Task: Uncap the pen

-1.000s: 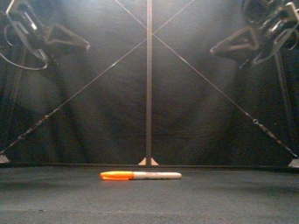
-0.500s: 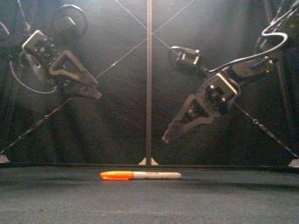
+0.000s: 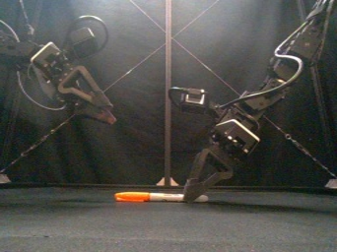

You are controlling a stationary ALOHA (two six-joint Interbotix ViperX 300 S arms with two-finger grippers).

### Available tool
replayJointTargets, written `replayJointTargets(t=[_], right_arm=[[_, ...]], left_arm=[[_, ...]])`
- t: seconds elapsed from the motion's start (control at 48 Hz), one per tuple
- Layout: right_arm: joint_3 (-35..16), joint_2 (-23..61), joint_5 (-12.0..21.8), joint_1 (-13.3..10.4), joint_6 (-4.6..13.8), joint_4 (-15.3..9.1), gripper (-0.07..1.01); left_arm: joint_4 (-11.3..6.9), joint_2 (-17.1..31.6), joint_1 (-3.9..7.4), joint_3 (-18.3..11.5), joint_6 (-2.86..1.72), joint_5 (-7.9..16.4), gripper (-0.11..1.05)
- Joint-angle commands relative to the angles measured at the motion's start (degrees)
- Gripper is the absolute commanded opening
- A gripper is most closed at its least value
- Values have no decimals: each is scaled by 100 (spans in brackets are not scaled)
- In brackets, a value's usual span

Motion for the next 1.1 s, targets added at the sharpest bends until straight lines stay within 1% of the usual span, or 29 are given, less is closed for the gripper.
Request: replayJointTargets(t=[0.021, 0.104, 0.125, 0.229, 0.312, 0.333, 0.354, 0.396, 0.479, 0.542, 0.625, 0.646, 0.688, 0.75, 0.771, 0.792, 0.875, 1.0, 1.062, 1.104], right_arm=[[-35, -536, 35, -105, -35, -9, 46], [-35, -712, 70, -114, -53, -18, 46], [-35, -747, 70, -123, -53, -26, 46], [-35, -835, 70, -114, -44, -97, 46], [-53, -844, 70, -114, -44, -97, 46], [-53, -844, 70, -114, -44, -97, 46], [-53, -844, 70, -114, -44, -97, 46], [-44, -844, 70, -114, -44, -97, 46], [-35, -844, 70, -105, -35, -97, 46], [-35, -844, 70, -97, -35, -97, 46], [-26, -844, 70, -88, -35, -97, 46], [-9, -844, 70, -88, -35, -97, 46], [26, -853, 62, -88, -26, -97, 46], [105, -905, 70, -114, -18, -97, 46], [132, -923, 70, -114, -9, -97, 46], [185, -967, 70, -114, 0, -97, 46], [404, -1178, 70, -158, 9, -70, 46], [870, -1652, -26, -290, 18, 53, 46], [1116, -1916, -123, -352, 18, 97, 46], [1257, -2057, -202, -378, 18, 123, 46]], left_arm=[[70, 167, 62, -387, 0, 211, 87], [114, 360, 88, -562, 0, 360, 87], [114, 422, 79, -598, 0, 396, 87], [123, 712, 97, -765, 0, 492, 87], [123, 984, 158, -896, 0, 510, 87], [123, 1046, 167, -932, 9, 510, 87], [123, 1107, 176, -967, 0, 510, 87], [123, 1222, 211, -1028, 0, 510, 86], [141, 1371, 246, -1143, 9, 519, 84], [211, 1424, 246, -1195, 9, 510, 78], [360, 1441, 255, -1230, 9, 536, 61], [378, 1441, 264, -1222, 0, 545, 57], [413, 1415, 281, -1213, 0, 615, 48], [439, 1371, 308, -1195, 0, 729, 42], [448, 1354, 308, -1195, 9, 765, 42], [475, 1336, 325, -1178, 9, 835, 42], [571, 1230, 360, -1090, 0, 993, 42], [686, 949, 396, -844, 0, 1020, 42], [765, 791, 404, -686, 0, 1020, 42], [782, 694, 422, -589, 0, 1011, 42]])
